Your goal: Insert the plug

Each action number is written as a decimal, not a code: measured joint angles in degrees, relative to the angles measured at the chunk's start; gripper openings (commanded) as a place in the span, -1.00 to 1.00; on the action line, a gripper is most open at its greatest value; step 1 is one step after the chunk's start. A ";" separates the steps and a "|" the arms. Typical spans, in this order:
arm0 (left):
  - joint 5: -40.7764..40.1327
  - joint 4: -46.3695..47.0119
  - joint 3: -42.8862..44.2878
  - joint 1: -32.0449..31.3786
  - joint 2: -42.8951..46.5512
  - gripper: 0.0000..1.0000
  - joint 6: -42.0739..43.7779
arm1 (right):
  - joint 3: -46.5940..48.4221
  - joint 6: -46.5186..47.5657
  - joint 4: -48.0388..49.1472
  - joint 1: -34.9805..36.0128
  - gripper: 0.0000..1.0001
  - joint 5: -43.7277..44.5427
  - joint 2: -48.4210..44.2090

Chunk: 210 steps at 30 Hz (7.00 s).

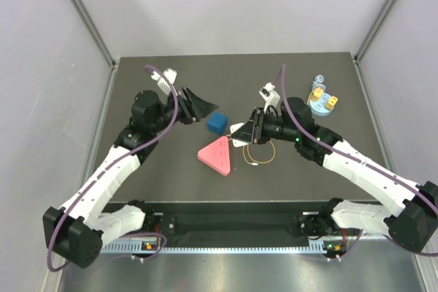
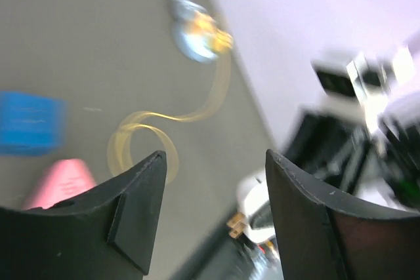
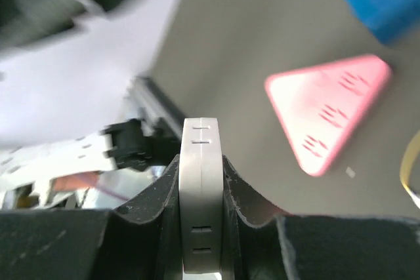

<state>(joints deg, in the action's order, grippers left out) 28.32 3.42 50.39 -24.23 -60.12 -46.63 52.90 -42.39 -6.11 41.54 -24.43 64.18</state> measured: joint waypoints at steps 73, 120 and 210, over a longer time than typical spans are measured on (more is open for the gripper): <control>-8.85 -12.66 -19.54 11.43 -8.81 -0.10 -1.29 | 26.43 -7.17 -35.10 16.50 -1.00 33.92 41.51; 3.26 8.90 -28.83 9.86 -13.53 -1.00 -6.71 | 24.70 -9.25 -31.67 17.88 -1.00 37.86 41.51; -14.19 -8.46 -21.73 9.55 -8.37 -0.60 5.99 | 25.46 -0.44 -22.18 14.19 -0.38 27.54 45.59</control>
<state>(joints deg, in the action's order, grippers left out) 14.13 -5.04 28.67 -14.68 -68.49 -40.64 78.37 -42.83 -28.29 55.72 3.11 109.78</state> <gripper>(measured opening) 0.263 0.311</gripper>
